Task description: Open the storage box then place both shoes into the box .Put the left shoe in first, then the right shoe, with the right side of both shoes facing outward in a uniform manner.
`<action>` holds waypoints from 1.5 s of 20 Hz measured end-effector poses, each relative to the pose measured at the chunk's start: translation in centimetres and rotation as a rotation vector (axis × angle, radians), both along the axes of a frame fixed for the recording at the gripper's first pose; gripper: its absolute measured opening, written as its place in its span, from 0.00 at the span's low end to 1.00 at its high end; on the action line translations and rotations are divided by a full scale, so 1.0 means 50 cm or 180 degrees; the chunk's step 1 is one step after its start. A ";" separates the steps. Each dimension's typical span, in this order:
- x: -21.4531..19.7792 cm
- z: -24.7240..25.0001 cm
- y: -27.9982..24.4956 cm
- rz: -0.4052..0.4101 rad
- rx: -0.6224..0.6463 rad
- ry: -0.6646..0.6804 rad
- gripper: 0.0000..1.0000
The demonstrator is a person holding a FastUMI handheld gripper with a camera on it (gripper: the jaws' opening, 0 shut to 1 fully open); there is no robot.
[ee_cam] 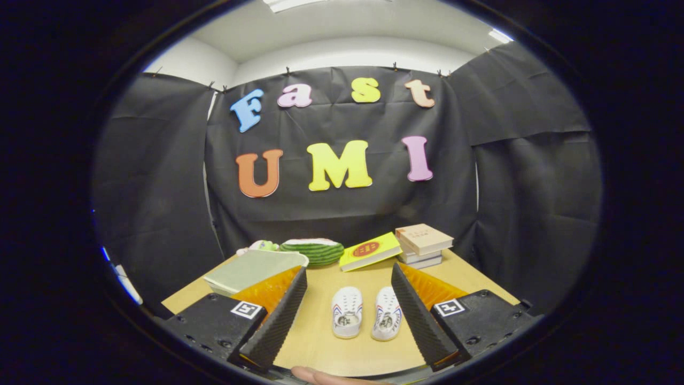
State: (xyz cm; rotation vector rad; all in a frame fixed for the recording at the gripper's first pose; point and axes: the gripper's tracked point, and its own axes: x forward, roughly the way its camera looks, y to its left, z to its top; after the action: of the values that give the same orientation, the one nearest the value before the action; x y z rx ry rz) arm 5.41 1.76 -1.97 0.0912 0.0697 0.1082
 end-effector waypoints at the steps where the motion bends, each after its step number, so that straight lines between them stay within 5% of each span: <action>1: 0.020 -0.013 0.011 0.0072 0.0053 0.0070 1.00; 7: 0.169 -0.084 0.109 0.0807 0.0523 0.0747 1.00; 14: 0.338 -0.171 0.154 0.1345 0.1303 0.1729 0.98; 17: 0.369 -0.217 0.199 0.1845 0.2018 0.2346 0.97; 27: 0.470 -0.282 0.275 0.2527 0.2734 0.2910 0.86; 29: 0.470 -0.266 0.292 0.2681 0.2864 0.2890 0.81; 30: 0.467 -0.258 0.297 0.2734 0.2899 0.2877 0.70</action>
State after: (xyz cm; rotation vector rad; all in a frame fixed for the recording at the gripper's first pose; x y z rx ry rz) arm 28.77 16.62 -14.87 1.0211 0.9670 0.9533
